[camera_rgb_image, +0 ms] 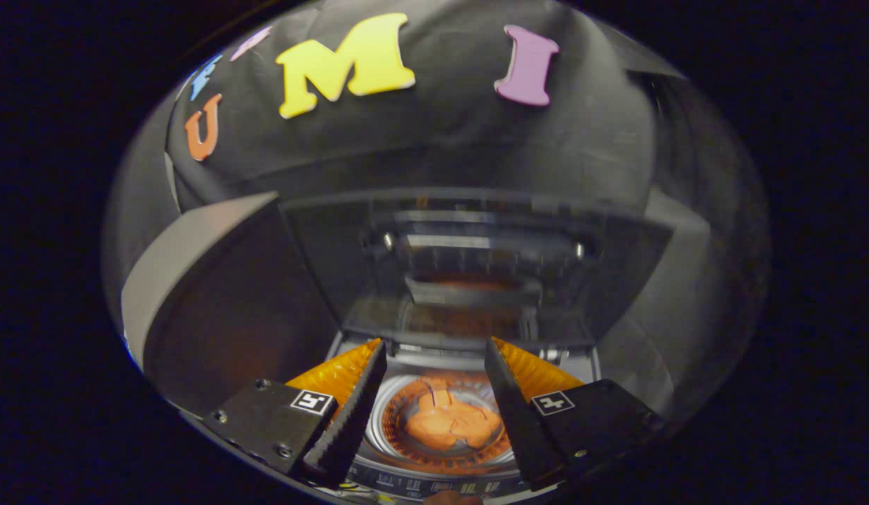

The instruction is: Put the clothes into the washing machine and then close the washing machine lid.

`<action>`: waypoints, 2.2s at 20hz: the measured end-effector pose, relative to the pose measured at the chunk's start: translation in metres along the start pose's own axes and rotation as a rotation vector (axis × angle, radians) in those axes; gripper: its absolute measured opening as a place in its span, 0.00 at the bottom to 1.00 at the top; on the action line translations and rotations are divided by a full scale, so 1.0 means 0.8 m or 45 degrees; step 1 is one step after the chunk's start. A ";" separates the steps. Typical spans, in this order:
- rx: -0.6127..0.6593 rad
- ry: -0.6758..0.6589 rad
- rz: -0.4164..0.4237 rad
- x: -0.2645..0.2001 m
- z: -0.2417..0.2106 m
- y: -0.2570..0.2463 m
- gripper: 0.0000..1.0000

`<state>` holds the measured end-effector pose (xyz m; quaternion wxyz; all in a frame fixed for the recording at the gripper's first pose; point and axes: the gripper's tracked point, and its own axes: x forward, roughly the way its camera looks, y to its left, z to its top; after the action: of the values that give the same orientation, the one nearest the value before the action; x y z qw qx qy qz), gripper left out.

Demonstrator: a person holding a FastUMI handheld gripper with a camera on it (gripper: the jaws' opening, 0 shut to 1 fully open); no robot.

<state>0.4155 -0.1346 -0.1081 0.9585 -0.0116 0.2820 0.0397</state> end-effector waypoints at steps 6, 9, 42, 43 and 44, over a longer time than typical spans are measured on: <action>-0.059 -0.272 0.050 -0.033 0.129 0.013 0.89; -0.028 -0.227 0.023 -0.002 0.149 0.009 0.89; 0.054 -0.122 -0.126 0.065 0.106 -0.017 0.90; 0.049 -0.159 -0.129 0.061 0.107 -0.017 0.90; 0.038 -0.208 -0.128 0.056 0.107 -0.016 0.90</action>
<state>0.4999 -0.1404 -0.0607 0.9791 -0.0084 0.2027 -0.0119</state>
